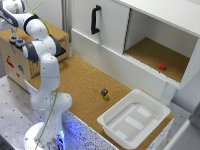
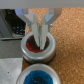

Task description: Push the red button to turn off the red light

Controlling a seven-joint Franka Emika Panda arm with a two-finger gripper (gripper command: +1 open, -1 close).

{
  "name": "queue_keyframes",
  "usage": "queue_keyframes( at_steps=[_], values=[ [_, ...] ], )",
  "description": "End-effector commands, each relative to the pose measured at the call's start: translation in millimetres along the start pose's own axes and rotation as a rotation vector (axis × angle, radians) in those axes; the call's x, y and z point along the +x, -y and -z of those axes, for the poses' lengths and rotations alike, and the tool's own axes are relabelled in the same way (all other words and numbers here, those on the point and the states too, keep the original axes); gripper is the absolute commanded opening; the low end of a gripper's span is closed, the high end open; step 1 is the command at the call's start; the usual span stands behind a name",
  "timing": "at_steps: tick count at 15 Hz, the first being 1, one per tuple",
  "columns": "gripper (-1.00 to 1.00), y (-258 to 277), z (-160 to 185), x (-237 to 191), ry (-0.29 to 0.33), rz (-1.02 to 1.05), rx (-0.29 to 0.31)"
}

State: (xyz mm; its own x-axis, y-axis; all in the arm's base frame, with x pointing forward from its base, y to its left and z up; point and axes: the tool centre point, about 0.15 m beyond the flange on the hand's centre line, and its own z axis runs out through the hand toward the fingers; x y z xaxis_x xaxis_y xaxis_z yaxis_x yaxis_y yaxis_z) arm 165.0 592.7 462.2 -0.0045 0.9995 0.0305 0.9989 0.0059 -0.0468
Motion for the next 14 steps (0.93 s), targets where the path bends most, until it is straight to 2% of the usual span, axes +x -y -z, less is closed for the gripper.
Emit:
queue_keyframes(
  at_steps=[1,2,4,5,6,9,11,14],
  values=[
    [-1.0,-2,32,-13,-0.045,-0.024,-0.043],
    [-1.0,-1,50,-14,-0.053,-0.027,-0.068],
    [-1.0,-4,76,-14,-0.061,-0.017,-0.077],
    [1.0,-7,79,-13,-0.067,0.004,-0.054],
    [1.0,-10,82,-12,-0.06,0.003,-0.06],
    [1.0,-15,74,-8,-0.03,0.039,-0.018],
    [1.0,-16,70,-6,-0.026,0.071,0.015],
    [1.0,-17,69,-7,-0.025,0.086,0.031]
  ],
)
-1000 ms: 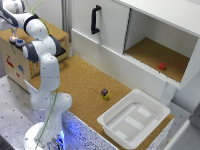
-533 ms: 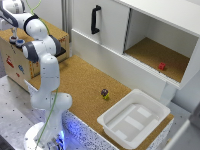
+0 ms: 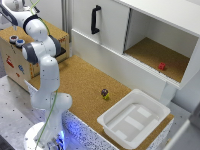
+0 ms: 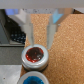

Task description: Push the red button to turn off the red light

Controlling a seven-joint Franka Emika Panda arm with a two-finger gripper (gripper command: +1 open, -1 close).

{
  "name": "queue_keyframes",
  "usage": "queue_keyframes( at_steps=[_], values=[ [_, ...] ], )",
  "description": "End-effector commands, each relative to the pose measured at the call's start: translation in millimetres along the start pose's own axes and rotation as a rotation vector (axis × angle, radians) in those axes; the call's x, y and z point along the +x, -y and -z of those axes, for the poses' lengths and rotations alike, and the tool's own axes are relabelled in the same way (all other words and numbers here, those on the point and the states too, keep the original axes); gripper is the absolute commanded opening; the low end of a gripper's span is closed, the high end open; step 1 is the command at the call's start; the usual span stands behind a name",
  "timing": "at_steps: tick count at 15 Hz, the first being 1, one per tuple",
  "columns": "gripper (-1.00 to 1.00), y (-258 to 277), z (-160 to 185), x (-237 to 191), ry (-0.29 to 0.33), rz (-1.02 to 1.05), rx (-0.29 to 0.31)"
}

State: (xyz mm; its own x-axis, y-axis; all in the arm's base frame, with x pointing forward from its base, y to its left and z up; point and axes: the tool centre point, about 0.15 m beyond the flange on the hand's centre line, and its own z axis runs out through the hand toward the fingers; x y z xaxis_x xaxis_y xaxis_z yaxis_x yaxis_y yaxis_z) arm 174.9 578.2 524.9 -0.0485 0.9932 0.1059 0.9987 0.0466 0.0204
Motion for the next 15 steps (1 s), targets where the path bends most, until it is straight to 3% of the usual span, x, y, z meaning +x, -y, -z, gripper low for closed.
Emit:
queue_keyframes(
  at_steps=[1,5,9,12,15],
  values=[
    [1.0,-12,2,2,0.044,0.034,0.105],
    [1.0,-23,-2,-36,-0.005,-0.097,0.115],
    [1.0,-30,-8,-114,-0.132,-0.443,0.113],
    [1.0,-28,-20,-161,-0.175,-0.662,0.11],
    [1.0,-24,-25,-203,-0.173,-0.816,0.03]
  ],
)
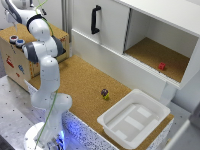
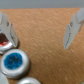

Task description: Push the red button to turn off the red light

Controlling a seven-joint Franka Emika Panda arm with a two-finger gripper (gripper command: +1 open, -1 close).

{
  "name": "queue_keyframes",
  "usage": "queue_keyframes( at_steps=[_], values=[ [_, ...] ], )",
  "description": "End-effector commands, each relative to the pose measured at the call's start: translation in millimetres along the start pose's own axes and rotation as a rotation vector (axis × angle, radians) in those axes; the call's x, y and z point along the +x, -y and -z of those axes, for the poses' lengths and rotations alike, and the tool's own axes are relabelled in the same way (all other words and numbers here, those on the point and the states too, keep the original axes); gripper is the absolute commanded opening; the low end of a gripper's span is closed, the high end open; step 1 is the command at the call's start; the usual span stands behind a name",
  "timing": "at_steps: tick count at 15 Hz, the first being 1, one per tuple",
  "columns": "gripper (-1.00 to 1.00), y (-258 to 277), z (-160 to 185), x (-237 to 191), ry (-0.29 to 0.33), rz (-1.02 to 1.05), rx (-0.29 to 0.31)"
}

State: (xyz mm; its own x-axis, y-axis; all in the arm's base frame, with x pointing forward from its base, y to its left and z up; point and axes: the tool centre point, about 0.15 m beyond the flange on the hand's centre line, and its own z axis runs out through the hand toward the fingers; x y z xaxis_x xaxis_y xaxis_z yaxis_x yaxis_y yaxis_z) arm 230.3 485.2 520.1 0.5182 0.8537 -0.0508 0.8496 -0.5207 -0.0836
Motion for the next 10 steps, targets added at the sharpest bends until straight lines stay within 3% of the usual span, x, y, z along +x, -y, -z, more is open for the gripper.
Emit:
queue_keyframes(
  at_steps=[1,4,6,10],
  values=[
    [1.0,-45,-48,-111,-0.311,-0.255,0.033],
    [1.0,-52,-60,-156,-0.35,-0.415,0.004],
    [1.0,-53,-70,-179,-0.375,-0.506,0.016],
    [1.0,-68,-81,-183,-0.377,-0.596,0.042]
  ],
)
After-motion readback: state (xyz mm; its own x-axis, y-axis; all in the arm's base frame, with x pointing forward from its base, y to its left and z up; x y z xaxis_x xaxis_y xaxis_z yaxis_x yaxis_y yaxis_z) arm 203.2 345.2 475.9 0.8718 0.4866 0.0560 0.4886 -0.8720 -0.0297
